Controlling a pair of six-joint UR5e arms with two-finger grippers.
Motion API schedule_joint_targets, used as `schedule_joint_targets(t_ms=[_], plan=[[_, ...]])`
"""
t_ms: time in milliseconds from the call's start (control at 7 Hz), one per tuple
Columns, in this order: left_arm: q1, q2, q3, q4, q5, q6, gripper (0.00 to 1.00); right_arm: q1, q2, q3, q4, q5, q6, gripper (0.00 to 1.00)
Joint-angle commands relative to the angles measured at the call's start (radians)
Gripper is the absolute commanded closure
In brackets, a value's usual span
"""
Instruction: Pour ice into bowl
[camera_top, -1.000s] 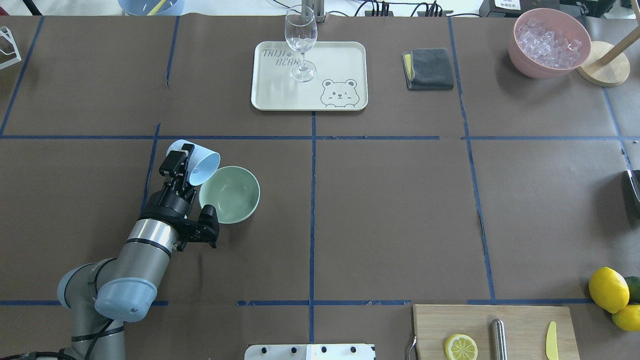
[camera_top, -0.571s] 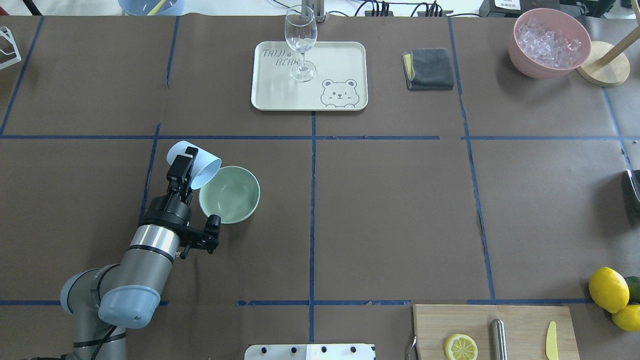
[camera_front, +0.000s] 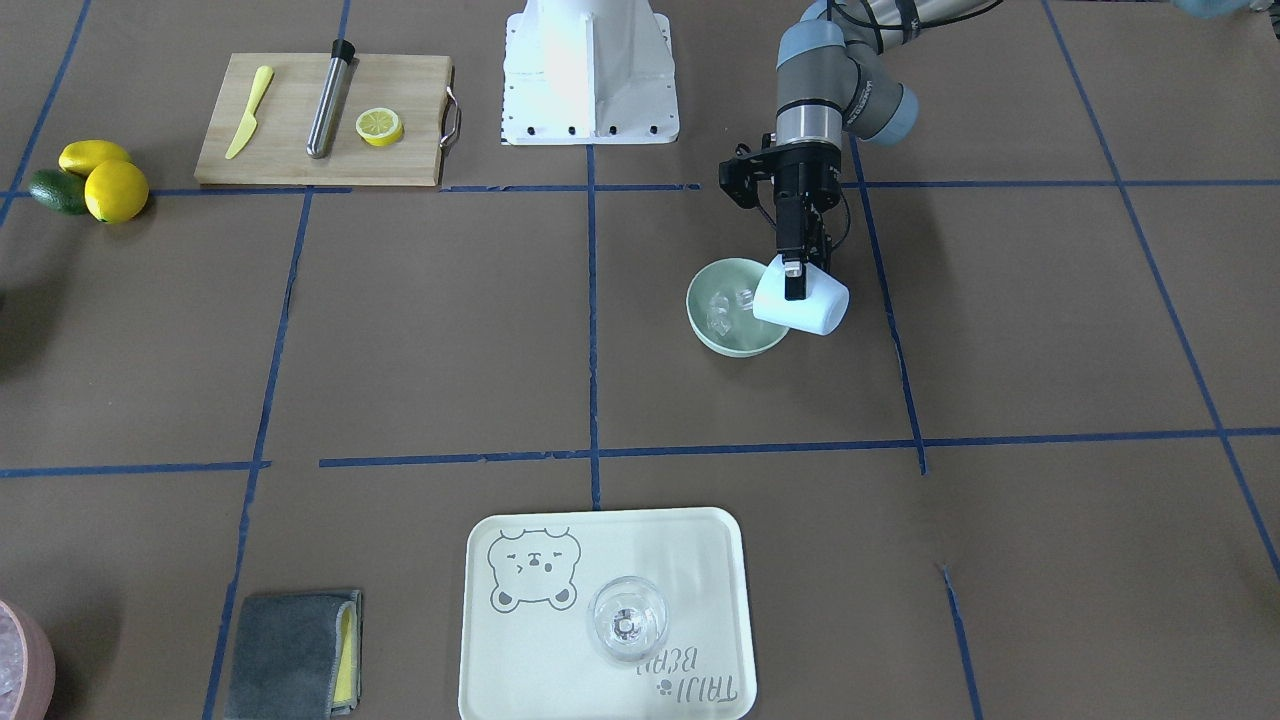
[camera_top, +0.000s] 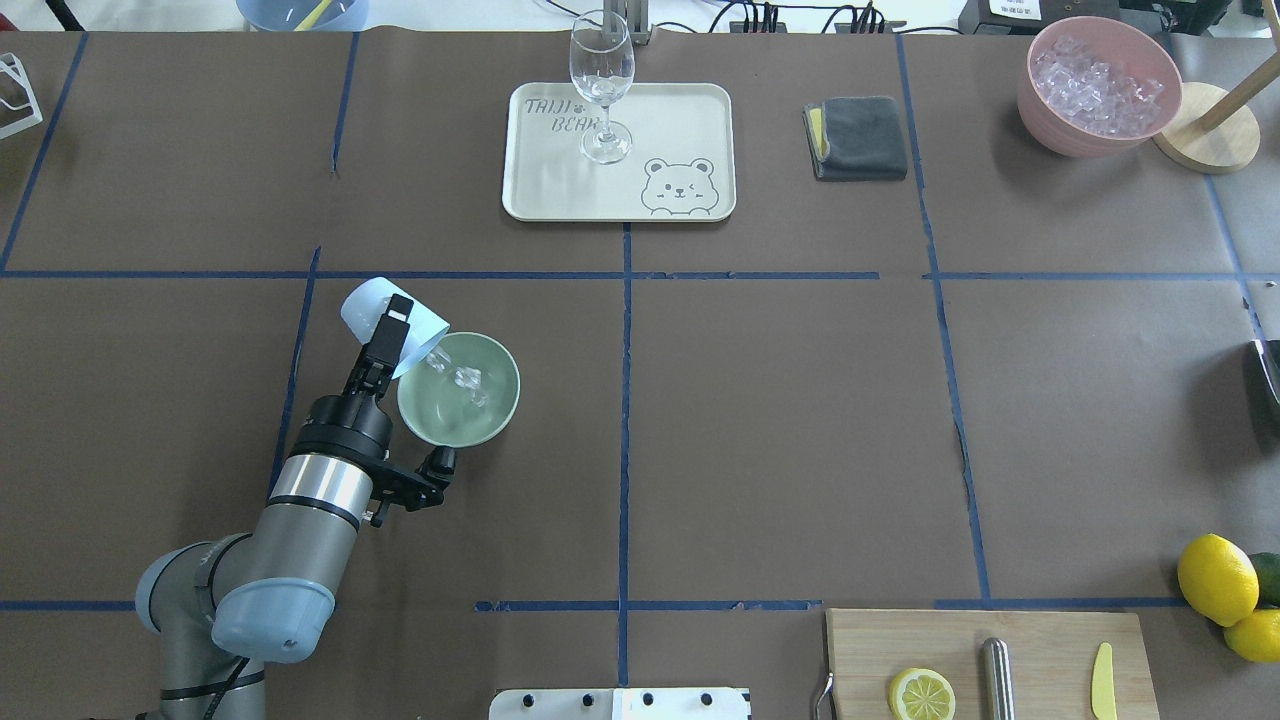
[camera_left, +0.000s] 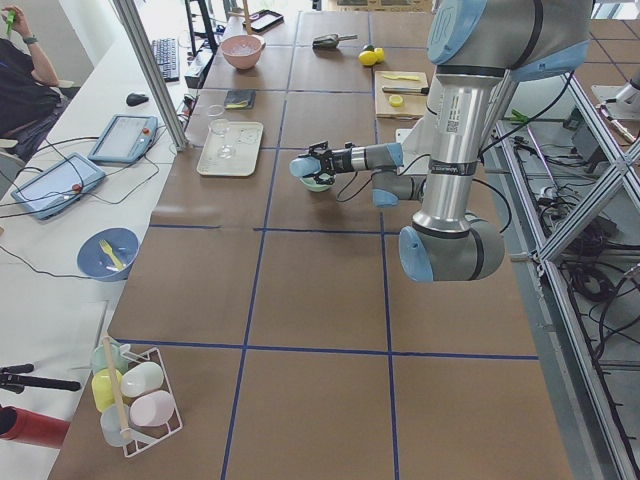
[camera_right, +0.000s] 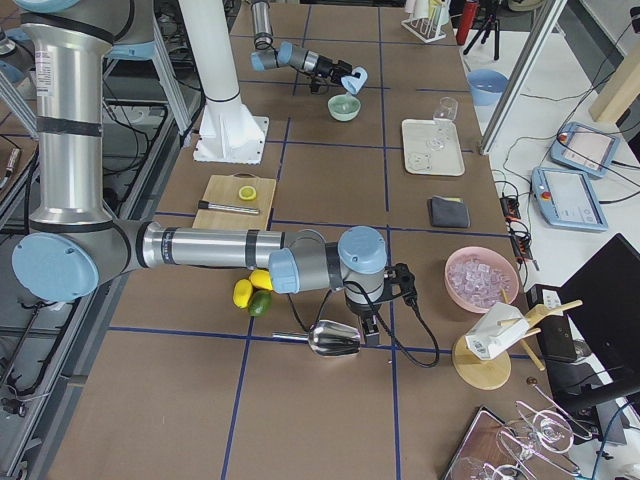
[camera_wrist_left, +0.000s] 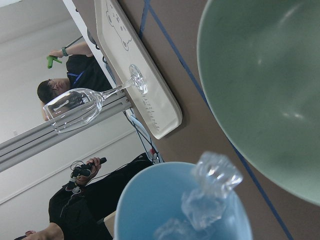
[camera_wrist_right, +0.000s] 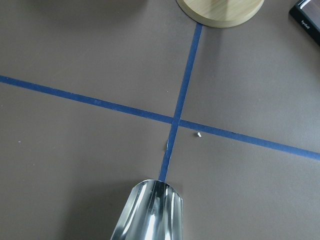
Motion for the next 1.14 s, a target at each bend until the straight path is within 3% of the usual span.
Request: schedule_joint_targets(t_ms=[0, 714, 857, 1000], plan=[[0.002, -0.001, 0.001, -0.001, 0.012, 0.007, 1.00, -0.001, 0.001, 0.000, 0.000, 0.000, 0.000, 0.00], [0.005, -0.001, -0.007, -0.008, 0.012, 0.005, 1.00, 0.000, 0.001, -0.003, 0.000, 0.000, -0.002, 0.00], [0.005, -0.005, -0.028, -0.049, 0.010, -0.004, 1.00, 0.000, -0.001, -0.003, 0.002, 0.000, 0.000, 0.00], [0.005, -0.007, -0.027, -0.206, 0.006, -0.005, 1.00, 0.000, -0.001, -0.003, 0.000, 0.002, 0.000, 0.00]])
